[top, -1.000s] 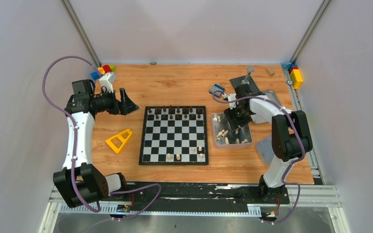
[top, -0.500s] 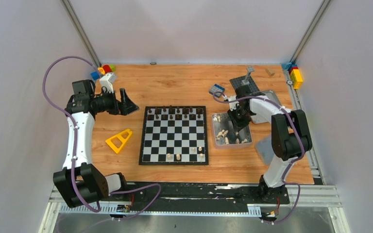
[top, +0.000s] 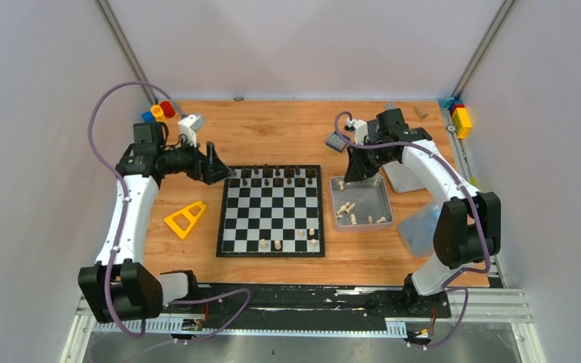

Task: Set up the chess pieces on the board
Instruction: Pick up the chess piece from the storage box, then place the chess piece in the storage box.

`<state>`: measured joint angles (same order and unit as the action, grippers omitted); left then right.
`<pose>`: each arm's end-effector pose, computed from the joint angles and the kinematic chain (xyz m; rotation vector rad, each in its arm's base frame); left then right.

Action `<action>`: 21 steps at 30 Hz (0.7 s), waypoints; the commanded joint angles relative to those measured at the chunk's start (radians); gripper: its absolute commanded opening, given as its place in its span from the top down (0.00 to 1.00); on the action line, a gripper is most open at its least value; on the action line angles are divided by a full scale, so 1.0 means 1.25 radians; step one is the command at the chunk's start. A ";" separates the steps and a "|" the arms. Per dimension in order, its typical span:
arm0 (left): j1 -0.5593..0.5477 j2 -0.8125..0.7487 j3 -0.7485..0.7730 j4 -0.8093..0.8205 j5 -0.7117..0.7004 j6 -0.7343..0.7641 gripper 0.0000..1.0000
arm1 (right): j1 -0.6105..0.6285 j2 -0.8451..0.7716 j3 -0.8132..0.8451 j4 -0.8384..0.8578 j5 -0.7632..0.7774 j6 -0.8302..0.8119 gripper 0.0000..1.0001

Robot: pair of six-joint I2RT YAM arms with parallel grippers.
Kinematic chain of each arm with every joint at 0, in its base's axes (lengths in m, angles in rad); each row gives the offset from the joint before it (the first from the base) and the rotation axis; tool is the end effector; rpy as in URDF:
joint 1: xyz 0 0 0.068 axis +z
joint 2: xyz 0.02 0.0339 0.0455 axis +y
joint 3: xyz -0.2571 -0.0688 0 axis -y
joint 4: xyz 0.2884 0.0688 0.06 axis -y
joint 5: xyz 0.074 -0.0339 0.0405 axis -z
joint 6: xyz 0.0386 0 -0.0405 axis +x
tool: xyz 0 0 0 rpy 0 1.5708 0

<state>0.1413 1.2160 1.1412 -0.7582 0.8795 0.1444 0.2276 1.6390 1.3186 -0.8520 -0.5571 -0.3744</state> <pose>0.2904 0.0113 0.3199 0.3954 2.1551 -0.8852 0.3574 0.1037 0.2377 -0.9216 2.4584 0.7088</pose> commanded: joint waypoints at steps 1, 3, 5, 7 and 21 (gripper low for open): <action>-0.136 -0.035 0.014 0.077 0.009 0.016 0.00 | 0.001 -0.039 0.072 0.012 -0.331 -0.022 0.94; -0.195 -0.025 0.028 0.113 0.013 -0.007 0.00 | 0.002 -0.029 0.107 0.020 -0.424 0.000 0.93; -0.253 -0.005 0.054 0.141 0.022 -0.026 0.00 | 0.010 -0.009 0.138 0.027 -0.495 0.020 0.92; -0.302 0.025 0.082 0.152 0.021 -0.034 0.01 | 0.033 0.015 0.165 0.026 -0.506 0.030 0.92; -0.408 0.178 0.108 0.232 0.041 -0.184 0.16 | 0.245 -0.031 0.068 0.216 -0.293 0.047 0.90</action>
<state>-0.3195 1.3769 1.2446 -0.5076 0.8886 -0.0074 0.4984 1.6680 1.3972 -0.7128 -0.9852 -0.3294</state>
